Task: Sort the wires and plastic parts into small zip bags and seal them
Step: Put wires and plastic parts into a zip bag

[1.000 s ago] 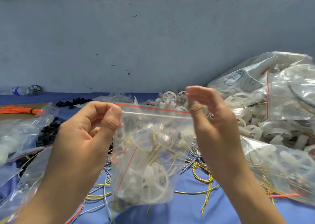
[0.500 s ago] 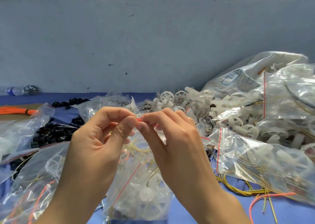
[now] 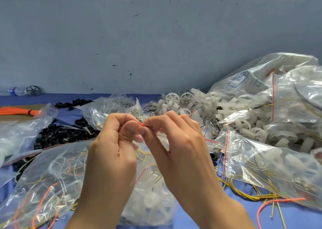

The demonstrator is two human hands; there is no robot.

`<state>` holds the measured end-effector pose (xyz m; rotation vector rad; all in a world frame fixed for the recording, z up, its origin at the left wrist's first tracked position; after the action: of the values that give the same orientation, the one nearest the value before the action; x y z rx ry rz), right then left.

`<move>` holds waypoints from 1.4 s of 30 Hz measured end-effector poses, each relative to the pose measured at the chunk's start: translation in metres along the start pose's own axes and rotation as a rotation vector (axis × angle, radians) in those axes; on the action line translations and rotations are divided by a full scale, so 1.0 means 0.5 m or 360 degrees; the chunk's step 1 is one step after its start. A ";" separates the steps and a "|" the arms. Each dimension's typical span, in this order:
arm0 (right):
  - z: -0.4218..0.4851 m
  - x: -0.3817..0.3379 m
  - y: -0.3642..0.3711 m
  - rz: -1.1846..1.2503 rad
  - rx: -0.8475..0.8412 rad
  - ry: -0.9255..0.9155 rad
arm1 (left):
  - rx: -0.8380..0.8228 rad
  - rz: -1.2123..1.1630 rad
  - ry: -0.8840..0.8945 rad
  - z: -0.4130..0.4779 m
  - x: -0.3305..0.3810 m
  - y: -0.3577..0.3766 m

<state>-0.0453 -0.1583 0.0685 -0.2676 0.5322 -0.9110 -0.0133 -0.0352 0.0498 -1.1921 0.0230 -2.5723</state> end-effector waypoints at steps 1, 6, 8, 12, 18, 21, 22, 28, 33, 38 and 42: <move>0.001 -0.003 0.000 -0.0015 -0.0005 -0.0017 | 0.0018 0.0017 0.0007 0.001 -0.002 -0.001; 0.009 0.003 -0.011 -0.0093 0.0022 -0.0092 | 0.0197 -0.0058 0.0036 0.029 -0.019 -0.035; 0.012 0.013 -0.018 -0.0122 0.0026 -0.0095 | 0.0268 -0.0052 0.0046 0.041 -0.032 -0.053; 0.014 0.030 -0.026 -0.0192 0.0036 -0.0101 | 0.0393 -0.0060 0.0013 0.059 -0.058 -0.082; 0.021 0.063 -0.051 -0.0212 0.0149 -0.0052 | 0.0448 -0.0156 0.0008 0.075 -0.061 -0.106; 0.022 0.076 -0.059 -0.0247 0.0220 -0.0023 | 0.0436 -0.0187 -0.0021 0.079 -0.063 -0.107; 0.022 0.080 -0.059 -0.0267 0.0233 -0.0015 | 0.0436 -0.0184 -0.0025 0.079 -0.063 -0.108; 0.018 0.102 -0.051 -0.0292 0.0178 0.0030 | 0.0419 -0.0185 -0.0003 0.070 -0.079 -0.107; 0.010 0.120 -0.039 -0.0228 0.0187 0.0148 | 0.0213 -0.0394 -0.0026 0.064 -0.083 -0.091; 0.003 0.152 -0.040 -0.0138 0.0175 0.0315 | -0.0899 -0.0427 -0.0396 0.018 -0.143 -0.056; -0.001 0.168 -0.036 -0.0124 0.0192 0.0361 | -0.1460 -0.0043 -0.0451 -0.056 -0.169 -0.043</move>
<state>-0.0161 -0.2367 0.0490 -0.0762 0.6770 -1.0523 0.0115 0.0060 -0.0284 -1.8219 1.2297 -2.4063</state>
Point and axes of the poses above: each hand's wrist, its own z-axis towards the middle knuckle, its own y-axis out of the palm, x = y × z, the point moved 3 cm from there along z, towards the middle knuckle
